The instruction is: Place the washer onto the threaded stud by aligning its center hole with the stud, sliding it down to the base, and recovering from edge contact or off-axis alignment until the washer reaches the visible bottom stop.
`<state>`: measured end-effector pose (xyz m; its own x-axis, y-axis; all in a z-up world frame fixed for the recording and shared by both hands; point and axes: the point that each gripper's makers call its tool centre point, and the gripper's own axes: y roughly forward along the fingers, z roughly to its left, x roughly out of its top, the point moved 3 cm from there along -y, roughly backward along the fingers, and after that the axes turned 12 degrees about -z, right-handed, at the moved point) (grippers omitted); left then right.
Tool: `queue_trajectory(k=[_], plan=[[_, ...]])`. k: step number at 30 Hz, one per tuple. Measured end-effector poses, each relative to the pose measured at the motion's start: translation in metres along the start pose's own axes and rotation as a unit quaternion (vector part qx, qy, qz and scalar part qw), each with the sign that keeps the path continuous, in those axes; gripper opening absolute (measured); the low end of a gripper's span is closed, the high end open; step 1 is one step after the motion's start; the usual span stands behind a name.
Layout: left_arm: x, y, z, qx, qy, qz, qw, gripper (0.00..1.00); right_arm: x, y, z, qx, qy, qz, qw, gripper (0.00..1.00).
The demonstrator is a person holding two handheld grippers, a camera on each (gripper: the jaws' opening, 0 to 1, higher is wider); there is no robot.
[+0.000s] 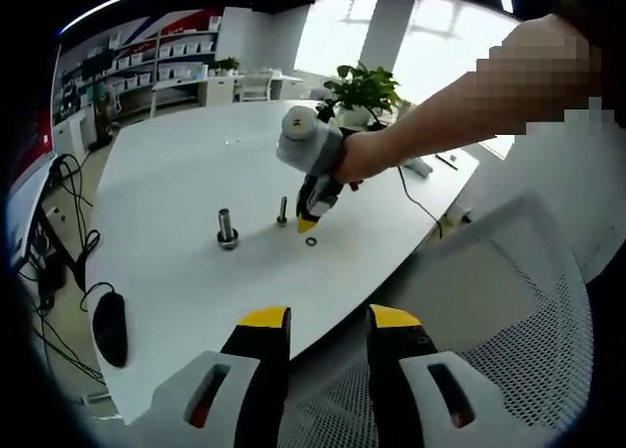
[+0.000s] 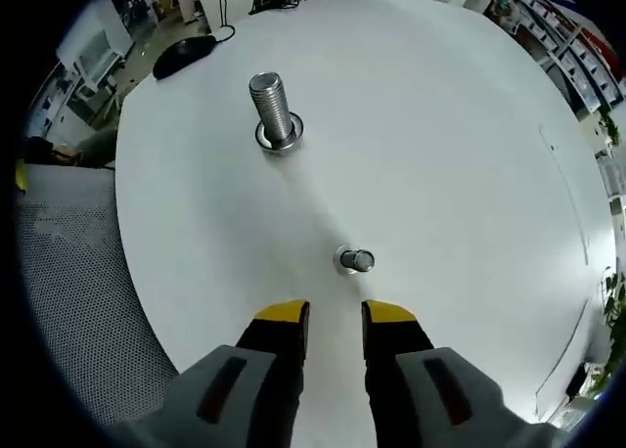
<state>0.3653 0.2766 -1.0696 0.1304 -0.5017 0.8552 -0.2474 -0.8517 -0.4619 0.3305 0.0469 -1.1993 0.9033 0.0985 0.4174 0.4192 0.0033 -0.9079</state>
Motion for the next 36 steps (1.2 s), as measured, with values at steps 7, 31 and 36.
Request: queue_trajectory(k=[7,31,36], plan=[[-0.001,0.002,-0.001,-0.006,0.003,-0.001,1.0,0.29,-0.014,0.003,0.006,0.023,0.011,0.006,0.9997,0.25],[-0.003,0.003,0.0,-0.008,0.006,0.004,0.9999,0.29,-0.01,0.005,0.023,0.024,-0.024,-0.024,0.9991,0.2],[-0.003,0.002,-0.001,-0.006,0.006,0.004,1.0,0.28,-0.009,0.013,0.018,0.031,-0.05,0.004,0.9982,0.17]])
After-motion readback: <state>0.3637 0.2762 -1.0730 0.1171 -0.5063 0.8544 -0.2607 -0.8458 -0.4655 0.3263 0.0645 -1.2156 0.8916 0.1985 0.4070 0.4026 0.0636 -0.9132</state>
